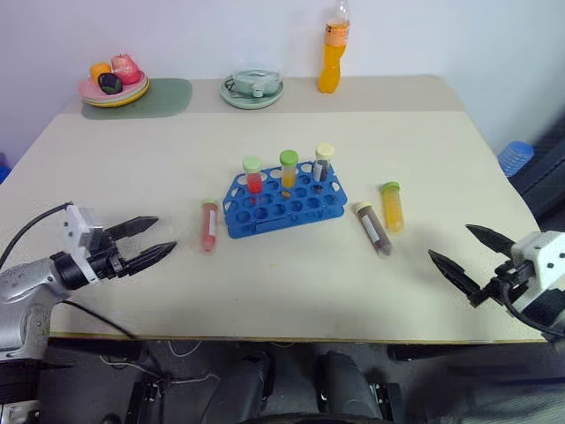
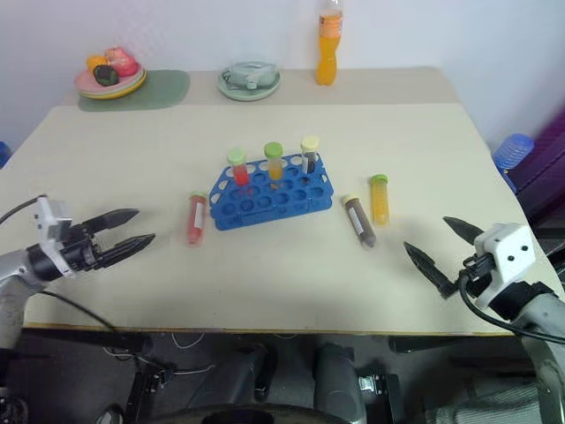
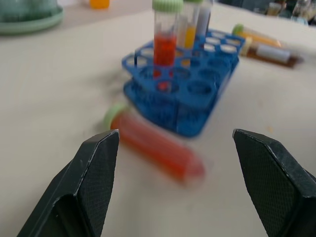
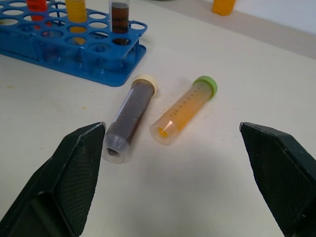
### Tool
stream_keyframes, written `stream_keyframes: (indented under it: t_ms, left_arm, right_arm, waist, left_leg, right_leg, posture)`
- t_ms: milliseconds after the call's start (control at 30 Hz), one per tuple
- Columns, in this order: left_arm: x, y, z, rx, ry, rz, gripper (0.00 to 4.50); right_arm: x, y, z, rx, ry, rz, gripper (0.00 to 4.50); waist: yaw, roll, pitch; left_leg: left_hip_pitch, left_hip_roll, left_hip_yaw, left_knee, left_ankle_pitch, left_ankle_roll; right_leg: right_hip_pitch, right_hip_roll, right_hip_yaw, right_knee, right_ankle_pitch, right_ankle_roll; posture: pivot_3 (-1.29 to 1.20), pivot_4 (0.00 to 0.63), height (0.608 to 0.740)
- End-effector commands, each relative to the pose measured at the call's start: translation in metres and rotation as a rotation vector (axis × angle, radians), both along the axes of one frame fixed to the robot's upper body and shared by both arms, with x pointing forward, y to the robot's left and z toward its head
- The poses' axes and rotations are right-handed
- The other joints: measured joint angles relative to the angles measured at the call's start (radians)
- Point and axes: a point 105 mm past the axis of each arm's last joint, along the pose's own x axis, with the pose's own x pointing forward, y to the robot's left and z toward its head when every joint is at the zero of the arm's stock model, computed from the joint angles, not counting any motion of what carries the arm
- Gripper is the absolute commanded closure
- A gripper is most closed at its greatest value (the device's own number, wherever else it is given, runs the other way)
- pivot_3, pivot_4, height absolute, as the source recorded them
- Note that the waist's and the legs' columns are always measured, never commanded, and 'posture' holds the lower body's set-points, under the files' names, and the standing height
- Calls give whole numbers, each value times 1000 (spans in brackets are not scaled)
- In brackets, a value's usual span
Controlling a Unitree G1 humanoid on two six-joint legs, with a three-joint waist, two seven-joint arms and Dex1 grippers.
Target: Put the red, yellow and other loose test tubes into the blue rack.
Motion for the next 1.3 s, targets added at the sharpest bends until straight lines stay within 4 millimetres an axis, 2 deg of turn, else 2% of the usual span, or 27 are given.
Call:
stream_keyframes:
  t_ms: [33, 400, 500, 633, 800, 900, 1067, 1300]
  left_arm:
    - [1, -6, 9, 9, -43, -28, 753]
    - [4, -19, 13, -23, -67, -74, 753]
    - [3, -29, 17, -28, -74, -147, 753]
    - [6, -47, 26, -18, -96, -273, 753]
    - [10, -73, 27, 2, -112, -382, 753]
    - [9, -83, 24, 23, -106, -441, 753]
    - [9, -95, 24, 22, -107, -482, 753]
    - [7, -105, 21, 9, -111, -490, 753]
  right_arm:
    - [-3, 5, 13, -9, -45, 21, 0]
    - [5, 19, 15, 21, -50, 53, 0]
    - [14, 28, 19, 40, -4, 39, 0]
    - [35, 44, 23, 55, 174, 8, 0]
    - [61, 77, 36, 137, 310, 94, 0]
    - [69, 92, 33, 164, 428, 121, 0]
    - [88, 100, 26, 198, 567, 45, 0]
    - [101, 92, 5, 138, 680, -62, 0]
  waist:
    - [9, 0, 0]
    - [12, 0, 0]
    - [11, 0, 0]
    - [10, 0, 1]
    - [10, 0, 1]
    - [12, 0, 1]
    - [11, 0, 1]
    - [10, 0, 1]
  left_leg:
    - [0, 0, 0, 0, 0, 0]
    - [-1, 0, 2, 0, -2, 2]
    - [-1, 0, 2, 0, -2, 2]
    - [-1, 1, 2, 0, -2, 2]
    - [-2, 2, 3, -2, -2, 3]
    - [-3, 2, 3, -3, -3, 5]
    - [-5, 1, 4, -2, -4, 6]
    - [-5, 1, 4, -1, -4, 6]
  right_leg:
    - [0, 0, 0, 0, 0, 0]
    - [0, 0, 1, -4, 0, 0]
    - [0, 0, 1, -4, 0, 0]
    - [0, 0, 1, -5, 0, 0]
    - [-2, 0, 2, -7, 0, -1]
    - [-2, 0, 2, -10, 2, 2]
    - [-2, 0, 2, -13, 4, 5]
    - [-1, 0, 2, -13, 5, 6]
  posture:
    - [0, 150, 740]
    - [0, 150, 740]
    - [0, 150, 740]
    - [0, 150, 740]
    - [0, 150, 740]
    - [0, 150, 740]
    - [0, 150, 740]
    - [0, 150, 740]
